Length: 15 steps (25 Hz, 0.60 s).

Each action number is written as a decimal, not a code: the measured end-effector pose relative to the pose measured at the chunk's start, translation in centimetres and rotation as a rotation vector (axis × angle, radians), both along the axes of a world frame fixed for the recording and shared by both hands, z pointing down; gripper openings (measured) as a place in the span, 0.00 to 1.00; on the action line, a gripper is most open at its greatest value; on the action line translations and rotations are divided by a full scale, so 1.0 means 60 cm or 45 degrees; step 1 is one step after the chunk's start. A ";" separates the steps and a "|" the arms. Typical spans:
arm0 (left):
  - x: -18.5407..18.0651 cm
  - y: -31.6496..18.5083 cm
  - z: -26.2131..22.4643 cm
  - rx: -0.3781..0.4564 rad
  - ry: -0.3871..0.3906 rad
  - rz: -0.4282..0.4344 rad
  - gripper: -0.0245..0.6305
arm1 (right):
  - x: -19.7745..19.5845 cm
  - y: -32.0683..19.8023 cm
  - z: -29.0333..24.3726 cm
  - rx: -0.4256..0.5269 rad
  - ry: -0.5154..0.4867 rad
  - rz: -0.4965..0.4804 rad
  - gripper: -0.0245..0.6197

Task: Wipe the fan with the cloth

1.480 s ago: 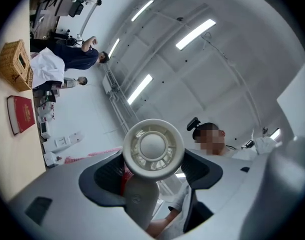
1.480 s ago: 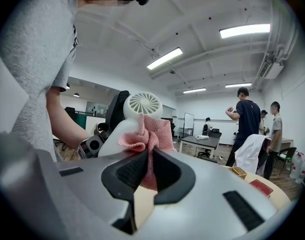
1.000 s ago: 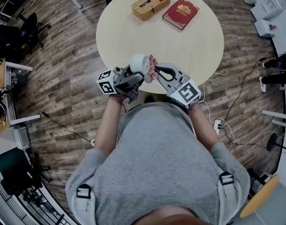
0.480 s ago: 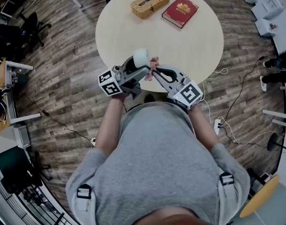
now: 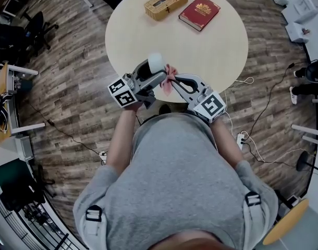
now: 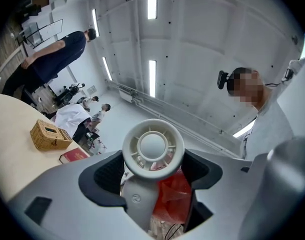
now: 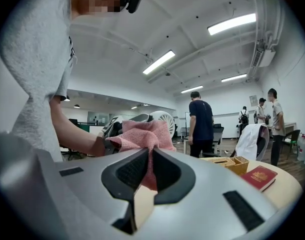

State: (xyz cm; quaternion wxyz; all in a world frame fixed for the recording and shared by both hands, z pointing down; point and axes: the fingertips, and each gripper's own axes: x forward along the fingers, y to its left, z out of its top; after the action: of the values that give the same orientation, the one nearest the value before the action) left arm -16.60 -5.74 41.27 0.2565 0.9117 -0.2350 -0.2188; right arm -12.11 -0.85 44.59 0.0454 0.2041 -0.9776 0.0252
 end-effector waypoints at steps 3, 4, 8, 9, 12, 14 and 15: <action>0.011 -0.010 0.014 -0.025 -0.102 -0.071 0.60 | 0.033 -0.018 0.003 0.059 0.020 0.000 0.08; 0.016 -0.015 0.023 -0.035 -0.151 -0.093 0.60 | 0.044 -0.024 0.003 0.052 0.024 0.013 0.08; 0.039 -0.024 0.052 -0.053 -0.281 -0.152 0.60 | 0.077 -0.040 -0.004 0.008 0.059 0.051 0.08; 0.044 -0.024 0.055 -0.056 -0.296 -0.165 0.60 | 0.085 -0.045 -0.002 0.018 0.069 0.047 0.08; 0.064 -0.025 0.063 -0.056 -0.371 -0.189 0.60 | 0.109 -0.056 0.006 0.034 0.076 0.024 0.08; 0.080 -0.026 0.068 -0.055 -0.435 -0.196 0.60 | 0.125 -0.065 0.007 0.027 0.085 0.025 0.08; 0.088 -0.026 0.070 -0.055 -0.459 -0.199 0.60 | 0.131 -0.068 0.005 0.013 0.078 0.025 0.08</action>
State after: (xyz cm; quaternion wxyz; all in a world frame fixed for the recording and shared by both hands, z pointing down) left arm -11.30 -7.27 45.49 0.2121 0.9094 -0.3518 -0.0660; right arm -4.23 -4.91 44.91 0.0742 0.2145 -0.9738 0.0142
